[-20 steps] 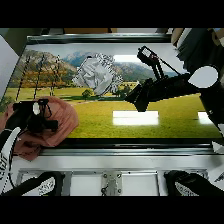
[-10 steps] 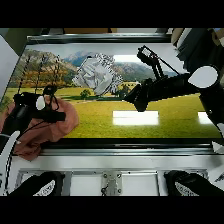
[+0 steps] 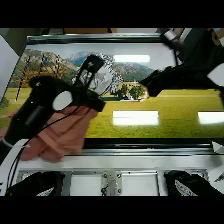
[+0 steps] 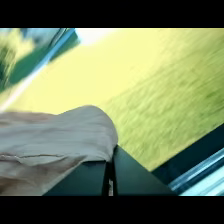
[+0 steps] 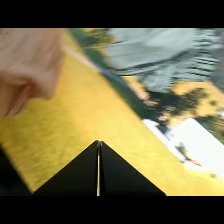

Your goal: Fold the clothes and pants, and hang the long-sleeved shirts on hangers.

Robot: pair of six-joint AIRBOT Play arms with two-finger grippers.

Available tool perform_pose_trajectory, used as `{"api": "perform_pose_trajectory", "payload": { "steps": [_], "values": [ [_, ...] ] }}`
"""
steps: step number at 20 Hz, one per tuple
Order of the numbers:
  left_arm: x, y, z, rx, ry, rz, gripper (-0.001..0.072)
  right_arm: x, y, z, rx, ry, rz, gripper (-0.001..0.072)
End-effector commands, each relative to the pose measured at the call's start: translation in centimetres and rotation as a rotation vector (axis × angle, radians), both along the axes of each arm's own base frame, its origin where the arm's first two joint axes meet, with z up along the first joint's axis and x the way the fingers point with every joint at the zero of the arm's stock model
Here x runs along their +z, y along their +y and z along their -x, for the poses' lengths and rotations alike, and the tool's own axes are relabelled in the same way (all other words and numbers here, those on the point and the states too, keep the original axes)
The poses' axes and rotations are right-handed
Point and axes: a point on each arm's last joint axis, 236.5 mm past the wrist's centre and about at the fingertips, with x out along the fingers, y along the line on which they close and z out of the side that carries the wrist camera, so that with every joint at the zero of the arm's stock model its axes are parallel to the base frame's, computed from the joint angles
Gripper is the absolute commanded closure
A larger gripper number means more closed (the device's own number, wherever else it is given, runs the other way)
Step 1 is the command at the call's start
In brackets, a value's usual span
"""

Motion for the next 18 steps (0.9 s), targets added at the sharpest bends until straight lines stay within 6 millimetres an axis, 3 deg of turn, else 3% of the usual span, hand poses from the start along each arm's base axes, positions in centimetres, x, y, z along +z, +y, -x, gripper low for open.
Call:
{"api": "perform_pose_trajectory", "payload": {
  "steps": [1, 3, 5, 7, 8, 9, 10, 13, 15, 17, 18],
  "values": [
    [3.2, -9.4, -2.9, -0.109, -0.114, 0.147, 0.0696, 6.1, -13.3, -3.6, -0.549, -0.191, 0.006, 0.0704],
    [4.4, -15.1, -4.3, -0.164, -0.109, 0.272, 0.0696, 9.0, -17.7, -2.5, -0.693, -0.258, -0.043, 0.0704],
    [5.1, -19.7, -5.2, -0.207, -0.091, 0.368, 0.0697, 10.1, -20.4, -1.5, -0.765, -0.282, -0.041, 0.0704],
    [4.9, -21.0, -7.0, -0.197, -0.117, 0.395, 0.0695, 10.2, -22.0, -0.8, -0.807, -0.283, -0.033, 0.0704],
    [4.4, -20.3, -8.2, -0.156, -0.113, 0.41, 0.0562, 10.0, -22.6, -0.6, -0.822, -0.274, -0.028, 0.0704],
    [3.8, -18.8, -9.2, -0.091, -0.088, 0.424, 0.0273, 9.8, -22.8, -0.5, -0.827, -0.263, -0.024, 0.0704],
    [3.2, -16.0, -10.2, 0.008, -0.041, 0.439, 0.0129, 9.6, -22.8, -0.4, -0.825, -0.253, -0.019, 0.0704],
    [0.9, -5.7, -11.4, 0.205, 0.071, 0.352, 0.0129, 8.9, -22.5, -0.2, -0.817, -0.222, -0.016, 0.0704],
    [-2.3, 0.7, -9.8, 0.313, 0.165, 0.277, 0.0129, 8.1, -22.4, 0.1, -0.812, -0.187, -0.007, 0.0704],
    [-6.7, 4.5, -7.0, 0.391, 0.282, 0.236, 0.0156, 7.2, -22.0, 0.3, -0.801, -0.147, -0.006, 0.0704],
    [-8.8, 4.8, -5.6, 0.42, 0.352, 0.271, 0.0156, 6.8, -21.8, 0.4, -0.797, -0.132, -0.009, 0.0704]
  ]
}}
